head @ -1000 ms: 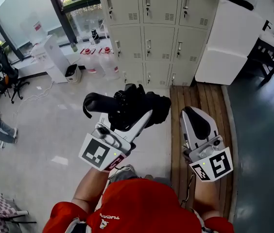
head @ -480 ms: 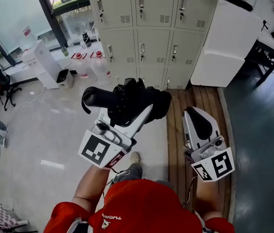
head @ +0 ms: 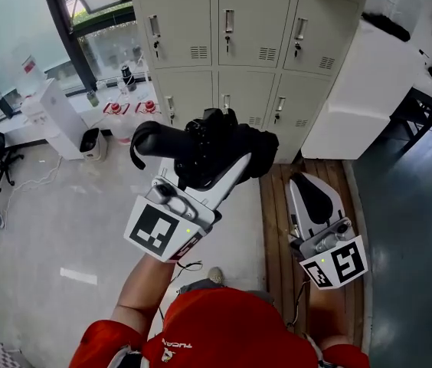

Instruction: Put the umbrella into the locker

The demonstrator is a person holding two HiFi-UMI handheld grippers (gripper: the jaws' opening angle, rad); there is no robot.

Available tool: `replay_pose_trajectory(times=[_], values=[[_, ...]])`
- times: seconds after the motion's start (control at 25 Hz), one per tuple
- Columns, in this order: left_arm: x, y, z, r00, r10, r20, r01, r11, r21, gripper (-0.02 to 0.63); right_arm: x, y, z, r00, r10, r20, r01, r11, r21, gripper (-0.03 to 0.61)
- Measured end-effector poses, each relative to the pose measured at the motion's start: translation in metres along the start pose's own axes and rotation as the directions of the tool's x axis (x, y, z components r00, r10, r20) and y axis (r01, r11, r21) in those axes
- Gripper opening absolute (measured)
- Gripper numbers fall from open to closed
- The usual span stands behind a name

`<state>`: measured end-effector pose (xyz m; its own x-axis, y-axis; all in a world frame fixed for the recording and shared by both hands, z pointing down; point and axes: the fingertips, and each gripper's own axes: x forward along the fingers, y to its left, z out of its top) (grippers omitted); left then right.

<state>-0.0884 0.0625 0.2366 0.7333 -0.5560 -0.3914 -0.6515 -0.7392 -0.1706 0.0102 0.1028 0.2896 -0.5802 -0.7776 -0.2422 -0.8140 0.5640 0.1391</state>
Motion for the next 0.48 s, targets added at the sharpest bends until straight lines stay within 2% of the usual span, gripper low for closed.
replay_pose_trajectory(times=[0.24, 0.48], values=[[0.044, 0.069, -0.007, 0.999, -0.026, 0.02, 0.025, 0.999, 0.024, 0.236, 0.064, -0.027, -0.018, 1.0, -0.023, 0.016, 0.023, 1.0, 0.011, 0.005], [0.078, 0.129, -0.01, 0.999, -0.015, 0.041, 0.016, 1.0, -0.018, 0.236, 0.109, -0.054, -0.021, 0.999, -0.032, 0.017, 0.032, 0.999, 0.003, 0.005]])
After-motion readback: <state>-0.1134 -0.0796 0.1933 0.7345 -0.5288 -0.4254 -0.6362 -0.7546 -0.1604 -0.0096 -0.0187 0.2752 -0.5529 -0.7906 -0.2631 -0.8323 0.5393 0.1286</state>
